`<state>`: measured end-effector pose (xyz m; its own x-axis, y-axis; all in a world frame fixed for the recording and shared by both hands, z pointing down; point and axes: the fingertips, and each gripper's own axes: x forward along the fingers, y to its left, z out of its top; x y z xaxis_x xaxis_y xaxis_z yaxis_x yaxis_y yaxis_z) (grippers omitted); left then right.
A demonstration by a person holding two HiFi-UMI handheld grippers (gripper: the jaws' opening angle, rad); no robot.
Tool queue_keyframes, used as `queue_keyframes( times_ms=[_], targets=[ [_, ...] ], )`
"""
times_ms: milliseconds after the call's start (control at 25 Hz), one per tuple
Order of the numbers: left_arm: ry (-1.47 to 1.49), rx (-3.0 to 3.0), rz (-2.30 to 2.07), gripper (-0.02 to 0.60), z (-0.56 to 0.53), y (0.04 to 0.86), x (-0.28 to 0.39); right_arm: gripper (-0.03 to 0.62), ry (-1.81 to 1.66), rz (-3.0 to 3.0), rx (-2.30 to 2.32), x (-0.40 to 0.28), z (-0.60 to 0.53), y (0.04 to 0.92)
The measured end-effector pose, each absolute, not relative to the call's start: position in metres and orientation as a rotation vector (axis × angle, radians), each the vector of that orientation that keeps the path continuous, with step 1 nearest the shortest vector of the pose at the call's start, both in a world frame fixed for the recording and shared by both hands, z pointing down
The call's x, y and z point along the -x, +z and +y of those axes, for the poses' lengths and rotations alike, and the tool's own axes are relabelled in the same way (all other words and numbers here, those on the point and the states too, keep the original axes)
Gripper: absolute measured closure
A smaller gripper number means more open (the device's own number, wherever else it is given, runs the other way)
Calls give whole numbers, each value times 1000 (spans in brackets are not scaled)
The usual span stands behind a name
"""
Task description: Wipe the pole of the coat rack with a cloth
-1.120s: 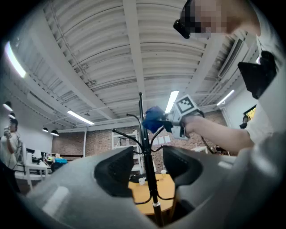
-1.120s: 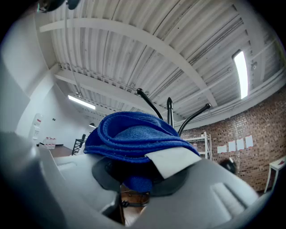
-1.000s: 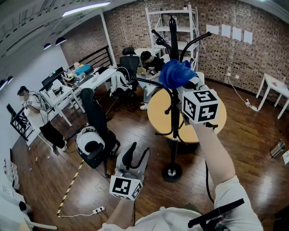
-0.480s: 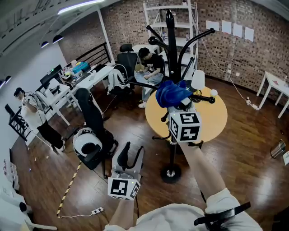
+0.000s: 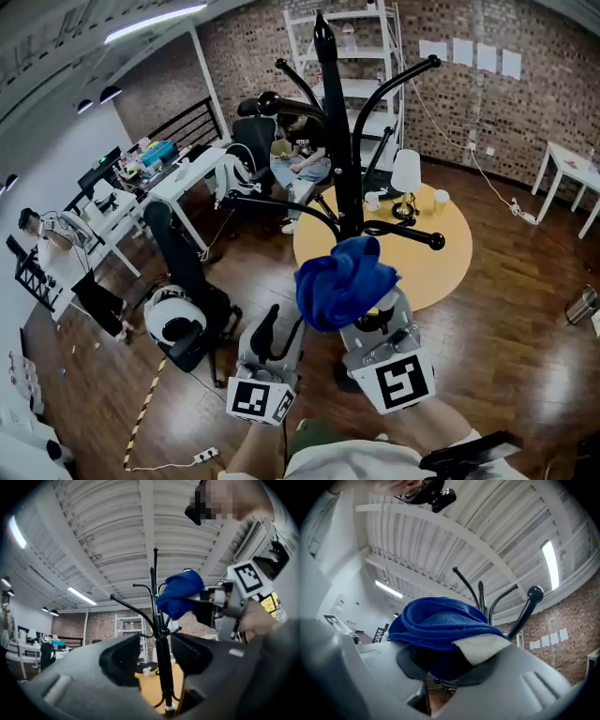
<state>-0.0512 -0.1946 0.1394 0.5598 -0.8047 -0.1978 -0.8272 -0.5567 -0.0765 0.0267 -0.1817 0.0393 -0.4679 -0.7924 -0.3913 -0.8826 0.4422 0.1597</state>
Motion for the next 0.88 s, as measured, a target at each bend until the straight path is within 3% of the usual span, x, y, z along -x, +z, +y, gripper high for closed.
queue_keyframes(
  times_ms=[280, 520, 880],
  targets=[
    [267, 2768, 1081, 379, -256, 122, 60, 492, 496, 2484, 1661, 0, -229, 16],
    [289, 2838, 913, 379, -304, 121, 96, 491, 857, 2230, 2050, -20, -293, -73],
    [285, 2994, 615, 379, -328, 142, 90, 493, 613, 2191, 2440, -20, -310, 35]
  ],
)
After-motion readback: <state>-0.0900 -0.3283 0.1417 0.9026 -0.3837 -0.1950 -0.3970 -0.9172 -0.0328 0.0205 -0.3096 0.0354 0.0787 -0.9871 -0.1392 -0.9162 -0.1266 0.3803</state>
